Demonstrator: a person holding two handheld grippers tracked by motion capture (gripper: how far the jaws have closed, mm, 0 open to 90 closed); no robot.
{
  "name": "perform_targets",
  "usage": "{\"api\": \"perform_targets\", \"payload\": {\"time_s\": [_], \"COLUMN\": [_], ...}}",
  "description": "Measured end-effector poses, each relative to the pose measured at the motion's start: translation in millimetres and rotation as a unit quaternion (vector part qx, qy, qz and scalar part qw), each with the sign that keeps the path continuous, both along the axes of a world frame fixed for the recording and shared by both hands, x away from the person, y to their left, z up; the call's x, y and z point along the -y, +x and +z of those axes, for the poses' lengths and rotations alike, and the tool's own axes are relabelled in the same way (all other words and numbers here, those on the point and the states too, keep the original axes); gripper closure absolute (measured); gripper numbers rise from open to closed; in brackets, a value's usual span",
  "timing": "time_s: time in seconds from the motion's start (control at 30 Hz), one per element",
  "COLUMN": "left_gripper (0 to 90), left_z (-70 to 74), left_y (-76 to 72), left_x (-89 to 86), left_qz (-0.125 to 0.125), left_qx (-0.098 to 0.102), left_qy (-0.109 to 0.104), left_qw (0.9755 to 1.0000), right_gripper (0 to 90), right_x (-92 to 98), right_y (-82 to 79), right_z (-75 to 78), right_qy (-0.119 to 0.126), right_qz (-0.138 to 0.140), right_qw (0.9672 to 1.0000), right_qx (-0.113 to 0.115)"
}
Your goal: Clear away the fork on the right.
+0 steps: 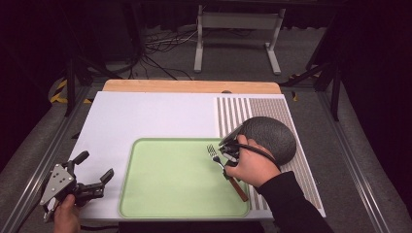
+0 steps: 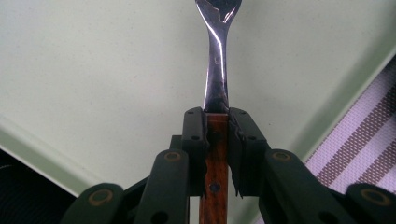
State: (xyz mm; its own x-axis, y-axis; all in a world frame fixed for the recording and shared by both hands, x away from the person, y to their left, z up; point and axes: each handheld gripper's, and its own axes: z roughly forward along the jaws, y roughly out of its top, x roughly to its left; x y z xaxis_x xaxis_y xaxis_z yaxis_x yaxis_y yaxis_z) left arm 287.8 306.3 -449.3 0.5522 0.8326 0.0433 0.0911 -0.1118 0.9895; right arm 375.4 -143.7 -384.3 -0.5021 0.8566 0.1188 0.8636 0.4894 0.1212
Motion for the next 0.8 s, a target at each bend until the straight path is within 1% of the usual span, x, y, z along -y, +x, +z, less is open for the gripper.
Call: {"api": "perform_targets", "payload": {"time_s": [0.13,0.3,0.33,0.43,0.8], "left_gripper": [0.5,0.5,0.5,0.5,0.5], "left_z": [0.0,0.1,0.2,0.1,0.2], "left_y": [-0.1,0.0,0.0,-0.1,0.0], "left_x": [-0.1,-0.3,-0.2,0.1,-0.3], "left_qz": [0.0,0.0,-0.001,0.0,-0.001], "left_qx": [0.0,-0.001,-0.001,0.0,-0.001], "left_qy": [0.0,0.001,0.001,0.0,0.001], "left_qw": [1.0,1.0,1.0,1.0,1.0], "right_gripper": [77.9,77.8,77.8,77.8,77.8], "right_x": [-1.9,-2.3,-2.6,-2.8,-4.5], "right_y": [2.3,4.2,4.9,6.1,7.6], "right_z": [-8.3,-13.3,-15.1,-17.9,-26.6], "right_qy": [-0.004,-0.006,-0.01,-0.013,-0.018], "right_qz": [-0.005,-0.014,-0.022,-0.028,-0.035], "right_qw": [1.0,0.9999,0.9997,0.9995,0.9992], "right_qx": [0.0,0.0,0.002,0.005,-0.003]}}
